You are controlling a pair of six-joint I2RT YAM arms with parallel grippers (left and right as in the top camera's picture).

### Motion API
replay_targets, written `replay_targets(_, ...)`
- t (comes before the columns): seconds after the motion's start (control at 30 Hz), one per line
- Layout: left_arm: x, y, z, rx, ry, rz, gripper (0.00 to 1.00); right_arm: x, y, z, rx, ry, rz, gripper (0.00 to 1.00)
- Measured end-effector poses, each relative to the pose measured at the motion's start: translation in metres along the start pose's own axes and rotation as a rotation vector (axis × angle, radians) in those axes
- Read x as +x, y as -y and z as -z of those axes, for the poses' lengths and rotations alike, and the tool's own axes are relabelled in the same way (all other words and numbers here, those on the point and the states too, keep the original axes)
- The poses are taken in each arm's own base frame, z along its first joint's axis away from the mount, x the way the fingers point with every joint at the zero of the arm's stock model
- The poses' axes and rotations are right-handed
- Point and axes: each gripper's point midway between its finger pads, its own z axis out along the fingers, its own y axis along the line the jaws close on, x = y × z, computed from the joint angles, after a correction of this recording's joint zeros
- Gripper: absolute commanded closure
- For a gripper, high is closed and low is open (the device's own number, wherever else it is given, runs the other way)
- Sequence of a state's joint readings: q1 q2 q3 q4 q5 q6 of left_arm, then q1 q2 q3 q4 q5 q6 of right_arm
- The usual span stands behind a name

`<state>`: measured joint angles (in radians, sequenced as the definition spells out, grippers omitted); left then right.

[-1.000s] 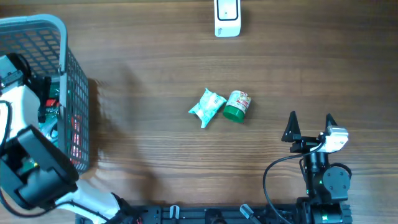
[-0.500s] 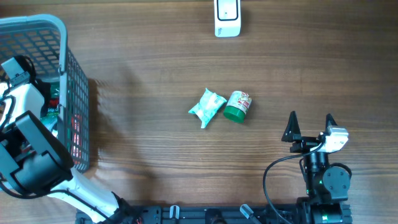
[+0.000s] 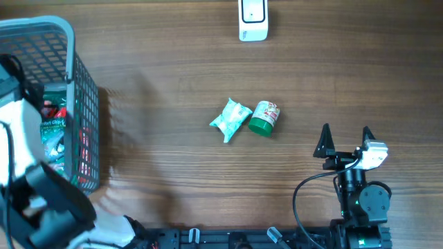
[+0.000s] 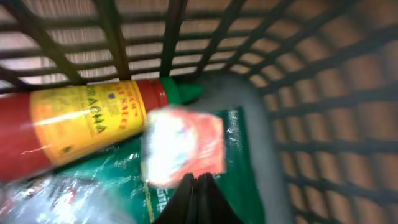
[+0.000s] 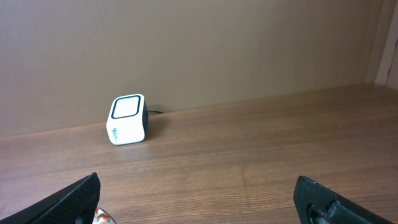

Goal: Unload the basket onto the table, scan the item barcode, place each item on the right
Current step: 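Reach the left gripper into the basket and grasp the orange-white packet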

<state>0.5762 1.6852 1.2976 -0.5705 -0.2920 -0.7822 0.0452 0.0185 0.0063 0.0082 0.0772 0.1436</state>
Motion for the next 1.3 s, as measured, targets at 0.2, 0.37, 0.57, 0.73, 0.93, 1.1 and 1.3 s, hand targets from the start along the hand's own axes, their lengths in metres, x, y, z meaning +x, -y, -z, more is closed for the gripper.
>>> replay_targets(0.2, -0.023, 0.000, 0.082, 0.118, 0.050, 0.030, 0.96, 0.000, 0.000, 0.000, 0.000, 0.000, 0.000, 0.00)
replay_targets(0.37, -0.028, -0.002, 0.163, 0.300, 0.065, 0.056, 0.96, 0.000, 0.000, 0.000, 0.000, 0.000, 0.000, 0.00)
replay_targets(0.57, -0.022, 0.002, 0.257, 0.601, 0.075, 0.039, 0.96, 0.000, 0.000, 0.000, 0.000, 0.000, 0.000, 0.00)
replay_targets(0.73, 0.000, 0.005, 0.318, 0.830, 0.037, -0.044, 0.96, 0.000, 0.000, 0.000, 0.000, 0.000, 0.000, 0.00)
replay_targets(0.93, 0.023, -0.004, 0.327, 0.856, -0.040, -0.094, 0.96, 0.000, 0.000, 0.000, 0.000, 0.000, 0.000, 0.00)
replay_targets(1.1, 0.033, 0.000, 0.333, 0.908, -0.056, -0.199, 0.96, 0.000, 0.000, 0.000, 0.000, 0.000, 0.000, 0.00)
replay_targets(1.3, 0.048, 0.018, 0.366, 1.123, -0.026, -0.445, 0.96, 0.000, 0.000, 0.000, 0.000, 0.000, 0.000, 0.00)
